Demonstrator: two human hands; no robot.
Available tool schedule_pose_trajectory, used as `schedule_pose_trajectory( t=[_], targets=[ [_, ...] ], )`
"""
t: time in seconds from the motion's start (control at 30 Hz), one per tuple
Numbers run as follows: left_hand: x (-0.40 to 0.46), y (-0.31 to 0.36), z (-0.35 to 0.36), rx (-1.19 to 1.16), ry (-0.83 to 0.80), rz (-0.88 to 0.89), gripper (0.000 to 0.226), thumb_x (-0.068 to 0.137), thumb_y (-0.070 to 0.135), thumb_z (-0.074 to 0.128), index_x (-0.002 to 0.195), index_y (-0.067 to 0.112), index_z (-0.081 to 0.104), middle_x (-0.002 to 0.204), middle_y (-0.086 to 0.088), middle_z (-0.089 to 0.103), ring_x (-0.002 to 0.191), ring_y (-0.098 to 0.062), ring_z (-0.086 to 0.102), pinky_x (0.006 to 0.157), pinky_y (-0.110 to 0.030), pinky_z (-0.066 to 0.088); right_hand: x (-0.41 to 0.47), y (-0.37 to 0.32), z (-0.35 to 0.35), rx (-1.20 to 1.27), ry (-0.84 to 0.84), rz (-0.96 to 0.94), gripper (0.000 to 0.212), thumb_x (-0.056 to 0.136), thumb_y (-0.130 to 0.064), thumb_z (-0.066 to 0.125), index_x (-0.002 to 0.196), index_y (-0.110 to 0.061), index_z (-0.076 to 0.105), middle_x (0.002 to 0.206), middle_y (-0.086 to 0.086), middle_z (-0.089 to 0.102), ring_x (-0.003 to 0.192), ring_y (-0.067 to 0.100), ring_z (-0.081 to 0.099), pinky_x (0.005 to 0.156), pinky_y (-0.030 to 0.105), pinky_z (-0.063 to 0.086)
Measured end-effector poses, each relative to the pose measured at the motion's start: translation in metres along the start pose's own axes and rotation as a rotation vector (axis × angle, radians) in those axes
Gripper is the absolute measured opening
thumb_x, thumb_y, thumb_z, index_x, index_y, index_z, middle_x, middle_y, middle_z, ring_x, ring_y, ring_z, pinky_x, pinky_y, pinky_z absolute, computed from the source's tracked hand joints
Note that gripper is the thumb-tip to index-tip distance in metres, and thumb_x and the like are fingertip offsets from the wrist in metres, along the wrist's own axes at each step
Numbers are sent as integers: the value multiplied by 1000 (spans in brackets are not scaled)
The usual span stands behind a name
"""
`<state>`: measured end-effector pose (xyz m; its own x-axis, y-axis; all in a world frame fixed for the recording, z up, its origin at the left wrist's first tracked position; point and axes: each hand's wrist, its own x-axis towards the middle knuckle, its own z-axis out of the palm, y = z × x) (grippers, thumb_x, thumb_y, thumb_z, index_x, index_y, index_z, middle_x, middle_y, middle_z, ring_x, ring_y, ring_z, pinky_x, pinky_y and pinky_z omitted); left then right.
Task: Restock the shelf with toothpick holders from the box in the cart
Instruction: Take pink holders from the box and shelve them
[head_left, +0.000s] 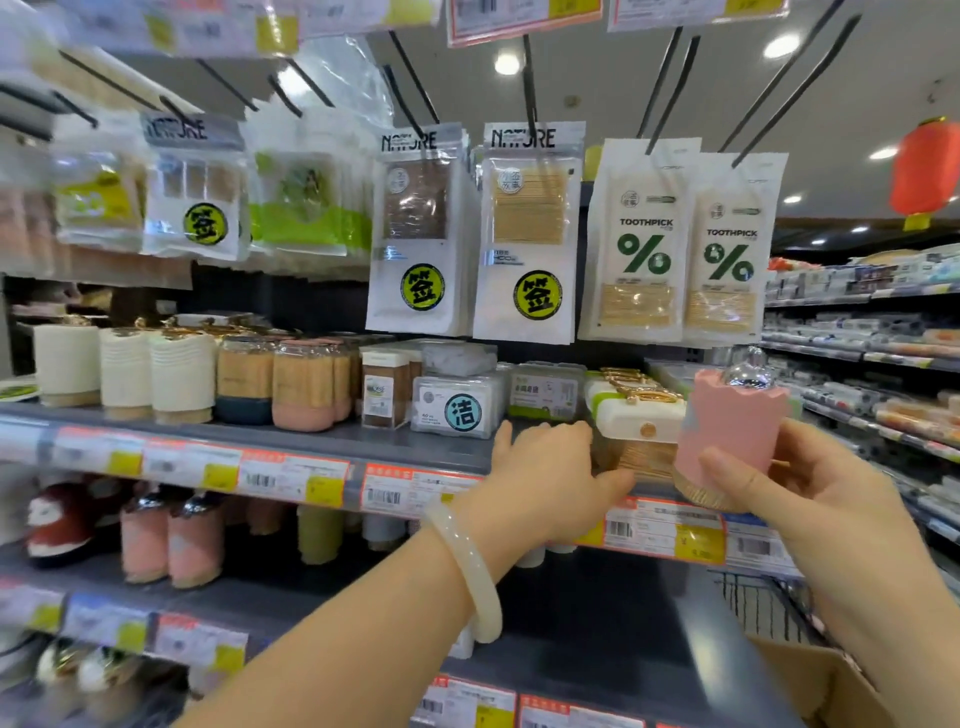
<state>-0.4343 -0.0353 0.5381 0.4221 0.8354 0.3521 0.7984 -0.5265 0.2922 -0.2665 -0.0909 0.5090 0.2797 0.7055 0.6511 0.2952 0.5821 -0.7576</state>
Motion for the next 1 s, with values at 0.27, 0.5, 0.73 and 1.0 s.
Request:
schedule_pose_trajectory(
  t=[0.27,0.5,0.73,1.0],
  targets=[
    [-47,-40,-31,-486,34,82,77,84,18,69,147,26,27,147,8,37,125,-12,48,72,-6,44,-6,-13,60,154,-206,-17,89,21,-76,78,96,-28,70,91,-6,74,78,10,71,61,19,56],
    [-79,-83,-50,-680,195,62,43,81,18,73,121,17,58,107,1,67,98,-11,65,90,-31,53,-12,-18,129,230,-367,41,88,36,-71,80,107,-22,66,93,5,74,59,8,65,44,10,42],
    [-103,-125,-56,-746,130,-36,50,81,18,72,126,20,48,114,0,65,101,-12,65,91,-33,54,-29,-20,173,314,-459,121,81,40,-64,82,110,-28,62,101,-8,73,92,12,69,69,22,51],
    [-128,-166,-53,-809,217,-105,49,77,19,77,121,24,54,113,7,66,101,-6,64,93,-30,52,-46,-20,215,356,-560,145,66,52,-52,79,112,-32,58,101,-15,71,93,3,67,70,22,53]
  ],
)
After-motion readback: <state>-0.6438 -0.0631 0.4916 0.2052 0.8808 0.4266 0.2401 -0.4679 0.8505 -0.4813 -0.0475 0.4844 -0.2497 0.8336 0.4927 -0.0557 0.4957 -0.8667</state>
